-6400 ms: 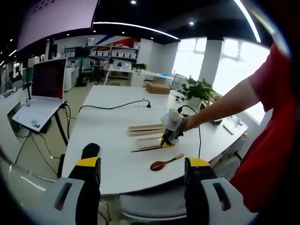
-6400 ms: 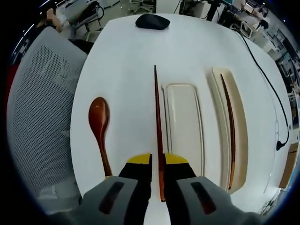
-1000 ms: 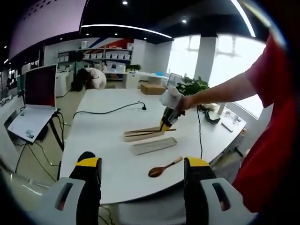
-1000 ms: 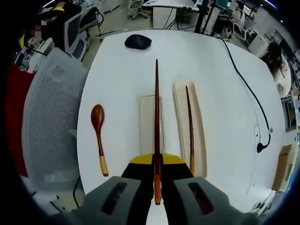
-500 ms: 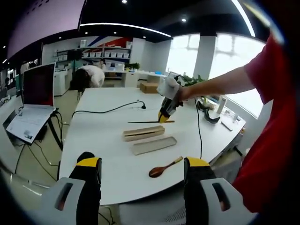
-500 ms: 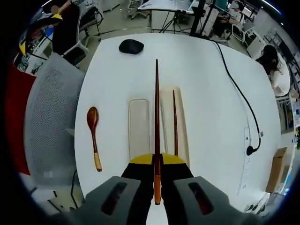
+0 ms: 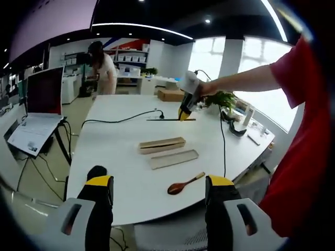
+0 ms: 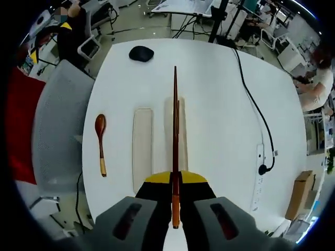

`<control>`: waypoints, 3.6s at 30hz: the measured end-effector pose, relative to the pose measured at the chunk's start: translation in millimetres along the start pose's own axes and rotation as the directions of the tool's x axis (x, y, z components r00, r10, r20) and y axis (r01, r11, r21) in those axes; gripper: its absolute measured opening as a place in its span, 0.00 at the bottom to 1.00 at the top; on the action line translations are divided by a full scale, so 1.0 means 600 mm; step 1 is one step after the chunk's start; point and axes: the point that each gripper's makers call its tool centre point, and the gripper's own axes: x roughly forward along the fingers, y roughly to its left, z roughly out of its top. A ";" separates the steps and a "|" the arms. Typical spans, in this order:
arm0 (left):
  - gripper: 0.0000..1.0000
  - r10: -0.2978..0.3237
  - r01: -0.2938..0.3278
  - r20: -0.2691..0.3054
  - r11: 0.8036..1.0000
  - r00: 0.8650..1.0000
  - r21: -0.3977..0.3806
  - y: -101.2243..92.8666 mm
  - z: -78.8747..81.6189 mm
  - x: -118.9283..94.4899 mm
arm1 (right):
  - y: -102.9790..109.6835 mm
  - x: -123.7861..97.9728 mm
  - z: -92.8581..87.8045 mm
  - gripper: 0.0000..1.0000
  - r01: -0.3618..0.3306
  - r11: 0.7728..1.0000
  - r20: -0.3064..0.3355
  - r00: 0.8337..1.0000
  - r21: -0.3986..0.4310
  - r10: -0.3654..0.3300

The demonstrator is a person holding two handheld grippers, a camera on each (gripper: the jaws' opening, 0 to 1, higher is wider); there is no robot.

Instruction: Arrange the utensils inside the cutlery case until each visible utensil rests in its matching compartment.

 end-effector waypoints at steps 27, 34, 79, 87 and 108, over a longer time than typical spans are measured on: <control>0.73 -0.002 0.003 -0.056 1.000 0.998 0.014 0.010 -0.009 0.014 | -0.044 0.043 0.015 0.01 -0.043 0.999 -0.035 0.999 -0.023 0.042; 0.73 0.005 -0.004 -0.072 1.000 0.997 0.009 0.013 -0.016 0.013 | -0.036 0.078 0.018 0.01 -0.032 0.999 -0.006 0.999 -0.020 0.031; 0.72 0.017 -0.016 -0.080 1.000 0.997 0.011 0.012 -0.013 0.018 | -0.007 0.217 -0.036 0.01 0.033 0.998 -0.024 0.999 0.047 -0.032; 0.72 0.019 -0.017 -0.088 1.000 0.996 0.016 0.012 -0.014 0.017 | 0.006 0.219 -0.035 0.01 0.016 1.000 -0.032 0.999 0.006 -0.016; 0.72 0.011 -0.010 -0.061 1.000 0.998 0.014 0.006 -0.004 0.018 | 0.009 0.196 -0.037 0.04 0.022 0.998 -0.012 1.000 0.054 -0.021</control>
